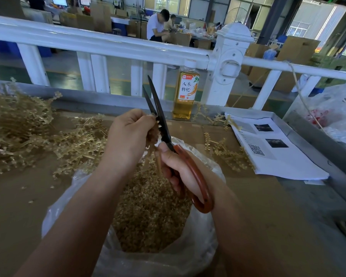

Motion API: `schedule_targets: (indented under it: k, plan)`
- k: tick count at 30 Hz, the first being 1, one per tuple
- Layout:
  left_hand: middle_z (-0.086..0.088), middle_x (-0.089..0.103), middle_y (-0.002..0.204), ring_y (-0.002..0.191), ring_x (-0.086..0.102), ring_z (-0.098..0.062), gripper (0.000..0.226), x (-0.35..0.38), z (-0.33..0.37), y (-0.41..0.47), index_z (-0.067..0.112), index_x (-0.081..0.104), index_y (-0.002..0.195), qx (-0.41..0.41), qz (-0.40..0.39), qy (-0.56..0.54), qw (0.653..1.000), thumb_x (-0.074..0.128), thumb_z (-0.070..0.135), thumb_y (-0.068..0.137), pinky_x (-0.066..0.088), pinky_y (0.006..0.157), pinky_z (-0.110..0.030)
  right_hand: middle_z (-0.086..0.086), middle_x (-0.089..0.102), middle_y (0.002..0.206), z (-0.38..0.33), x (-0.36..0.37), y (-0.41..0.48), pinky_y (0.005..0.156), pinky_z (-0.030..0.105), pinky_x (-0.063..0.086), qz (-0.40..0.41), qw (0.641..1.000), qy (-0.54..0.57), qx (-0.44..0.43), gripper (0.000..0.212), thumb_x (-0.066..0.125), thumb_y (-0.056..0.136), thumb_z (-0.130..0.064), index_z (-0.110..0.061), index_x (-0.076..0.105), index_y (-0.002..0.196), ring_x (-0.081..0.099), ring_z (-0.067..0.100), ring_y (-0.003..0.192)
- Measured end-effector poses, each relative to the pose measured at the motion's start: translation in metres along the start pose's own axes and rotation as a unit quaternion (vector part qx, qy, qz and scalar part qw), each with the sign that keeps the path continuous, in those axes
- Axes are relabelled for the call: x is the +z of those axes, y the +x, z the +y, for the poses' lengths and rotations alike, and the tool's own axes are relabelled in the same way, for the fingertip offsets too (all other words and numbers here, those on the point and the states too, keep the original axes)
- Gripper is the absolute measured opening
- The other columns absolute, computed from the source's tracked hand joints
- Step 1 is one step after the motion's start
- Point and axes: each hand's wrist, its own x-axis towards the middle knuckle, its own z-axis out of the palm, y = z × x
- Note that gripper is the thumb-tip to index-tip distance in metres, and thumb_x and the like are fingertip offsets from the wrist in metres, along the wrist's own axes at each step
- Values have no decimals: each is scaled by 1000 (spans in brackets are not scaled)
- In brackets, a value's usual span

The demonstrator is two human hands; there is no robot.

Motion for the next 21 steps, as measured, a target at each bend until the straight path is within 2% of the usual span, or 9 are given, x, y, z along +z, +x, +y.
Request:
schedule_targets:
  k: [4,7,10,12,15,17,21]
  plan:
    - [9,45,39,37,36,-4,29,0,0,0,7,48,62,-9,-1,1,1000,51,10,90,30,39,-17,2,33,59,6,1,1,50,26,19,-6,999,41,-20,42,30,97,-42,-13,39,68,28,14,49]
    - [9,45,39,37,36,-4,28,-1,0,-1,7,48,63,-12,-2,-1,1000,51,10,90,30,39,-16,-1,33,59,10,1,2,50,24,19,-11,998,54,-21,41,30,96,-46,-18,39,68,32,7,43]
    - [9,46,41,38,38,-4,27,-1,0,-2,6,50,64,-16,-8,-5,1000,51,11,91,32,39,-14,-6,36,56,12,0,2,46,20,23,-20,997,76,-19,39,30,95,-48,-22,39,67,34,-1,28]
    - [9,47,42,38,39,-3,27,-2,-1,-1,6,51,65,-19,-12,-7,1000,51,11,91,33,40,-13,-10,41,50,13,-1,3,43,16,28,-19,995,100,-25,38,34,95,-48,-23,40,66,37,-1,29]
    - [7,52,44,42,45,-4,29,-5,-4,0,6,55,63,-10,-22,1,1000,54,14,91,39,43,-14,-8,41,48,18,-3,5,44,23,31,20,995,91,-39,39,41,88,-57,-27,45,64,36,5,37]
    - [7,56,47,45,48,-3,26,-8,-5,1,9,62,64,2,-30,17,999,58,15,88,41,46,-13,-9,41,45,21,-5,7,43,24,31,41,991,116,-48,42,44,84,-60,-23,49,63,36,6,37]
    - [10,62,50,45,52,3,18,-12,-6,2,16,65,66,15,-46,41,998,65,10,83,42,47,-9,-7,43,41,22,-9,9,45,24,32,89,989,102,-63,45,47,88,-54,-16,49,64,38,9,36]
